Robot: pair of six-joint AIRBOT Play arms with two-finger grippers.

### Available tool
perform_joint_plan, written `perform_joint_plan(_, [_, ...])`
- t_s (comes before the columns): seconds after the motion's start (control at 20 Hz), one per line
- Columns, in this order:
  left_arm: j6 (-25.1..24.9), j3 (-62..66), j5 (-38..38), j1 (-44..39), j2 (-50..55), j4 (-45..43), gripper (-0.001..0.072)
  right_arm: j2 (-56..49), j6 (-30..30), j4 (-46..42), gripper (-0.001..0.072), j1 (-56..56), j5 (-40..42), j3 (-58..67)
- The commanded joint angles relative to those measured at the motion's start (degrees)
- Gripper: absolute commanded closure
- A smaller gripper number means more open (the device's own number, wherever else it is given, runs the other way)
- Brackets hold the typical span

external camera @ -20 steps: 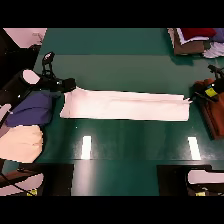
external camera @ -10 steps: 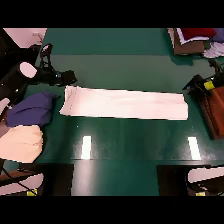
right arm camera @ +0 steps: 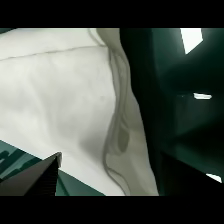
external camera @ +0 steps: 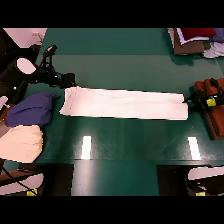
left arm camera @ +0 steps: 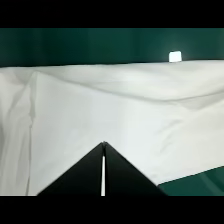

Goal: Fold the shirts.

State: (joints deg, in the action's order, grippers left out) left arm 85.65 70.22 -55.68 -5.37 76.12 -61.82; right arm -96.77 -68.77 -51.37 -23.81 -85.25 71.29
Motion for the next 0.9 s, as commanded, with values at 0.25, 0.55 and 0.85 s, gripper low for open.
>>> perform_joint_plan(0.25, [-0.1,0.1,-1.0,-0.2,0.1,0.6,0.0686,-4.2,2.8,1.7,0.0412,4.7,1.7,-1.4])
perform_joint_plan(0.55, [-0.2,0.2,2.9,-4.4,0.2,0.7,0.0687,1.3,2.6,1.9,0.0693,5.2,0.7,-1.4])
perform_joint_plan(0.85, [-0.4,11.4,3.6,-15.0,11.6,0.9,0.0687,11.9,-7.5,2.0,0.0693,10.7,-5.2,8.7])
